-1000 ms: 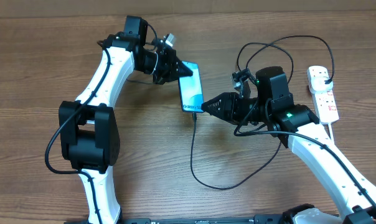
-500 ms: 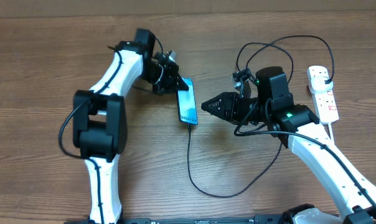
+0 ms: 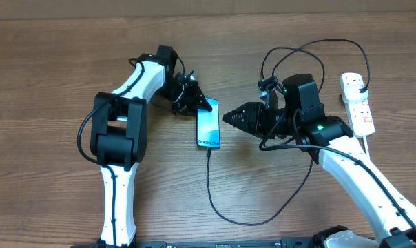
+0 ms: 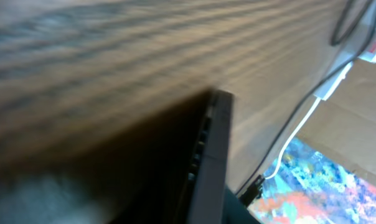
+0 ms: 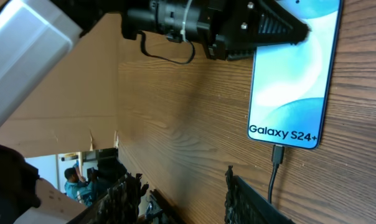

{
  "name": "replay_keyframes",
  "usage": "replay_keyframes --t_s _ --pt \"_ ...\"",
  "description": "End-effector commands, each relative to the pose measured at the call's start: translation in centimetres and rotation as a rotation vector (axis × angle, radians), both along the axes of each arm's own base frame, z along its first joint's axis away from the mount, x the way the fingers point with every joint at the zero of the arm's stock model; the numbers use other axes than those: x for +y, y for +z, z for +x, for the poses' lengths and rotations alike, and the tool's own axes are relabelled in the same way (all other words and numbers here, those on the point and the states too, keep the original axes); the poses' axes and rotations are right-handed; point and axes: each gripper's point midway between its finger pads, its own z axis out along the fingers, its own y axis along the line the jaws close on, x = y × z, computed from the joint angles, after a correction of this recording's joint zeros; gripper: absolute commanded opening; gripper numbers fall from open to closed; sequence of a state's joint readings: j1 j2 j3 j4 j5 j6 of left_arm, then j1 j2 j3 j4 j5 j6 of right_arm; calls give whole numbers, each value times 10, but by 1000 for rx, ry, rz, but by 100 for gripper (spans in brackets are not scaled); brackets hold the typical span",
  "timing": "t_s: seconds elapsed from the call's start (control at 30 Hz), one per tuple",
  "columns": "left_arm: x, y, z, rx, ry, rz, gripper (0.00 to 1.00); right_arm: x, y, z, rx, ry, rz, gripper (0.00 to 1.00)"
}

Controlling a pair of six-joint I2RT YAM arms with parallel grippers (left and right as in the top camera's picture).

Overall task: Plug charger to phone and switch on socket
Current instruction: 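Open the right gripper off the plug and lower the phone with the left gripper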

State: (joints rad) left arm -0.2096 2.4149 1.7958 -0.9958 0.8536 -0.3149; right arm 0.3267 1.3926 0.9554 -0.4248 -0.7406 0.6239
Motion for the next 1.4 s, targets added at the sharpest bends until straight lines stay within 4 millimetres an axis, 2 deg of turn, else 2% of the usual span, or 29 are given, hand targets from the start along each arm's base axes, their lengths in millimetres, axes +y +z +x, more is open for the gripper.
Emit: replay_keyframes --t_s 0.0,0.1,0.3,0.4,0.53,0.8,0.93,1.07,1.17,1.37 --pt "1 -11 -1 12 -5 27 36 -3 2 6 -20 -12 -11 45" --pt "1 -12 -1 11 -5 27 44 -3 2 6 -20 -12 -11 45" --pt "1 -11 -2 14 -6 27 49 -5 -2 5 -22 -12 -32 45" --pt "2 -10 -6 31 -10 30 49 -10 -10 5 1 -36 -69 45" --pt "3 0 -6 22 -42 29 44 -15 -17 1 6 -28 -108 45" --pt "2 46 21 -76 -57 12 43 -18 -22 -2 15 -25 -134 46" --pt "10 71 32 -126 -65 72 44 -21 -23 -3 10 -14 -145 49" --pt "20 99 37 -186 -90 149 44 -35 -22 0 21 -30 -168 50" --pt "21 119 40 -226 -98 152 45 -49 -20 4 32 -57 -180 50" --pt "24 144 42 -270 -96 174 42 -69 -13 10 16 -76 -207 50"
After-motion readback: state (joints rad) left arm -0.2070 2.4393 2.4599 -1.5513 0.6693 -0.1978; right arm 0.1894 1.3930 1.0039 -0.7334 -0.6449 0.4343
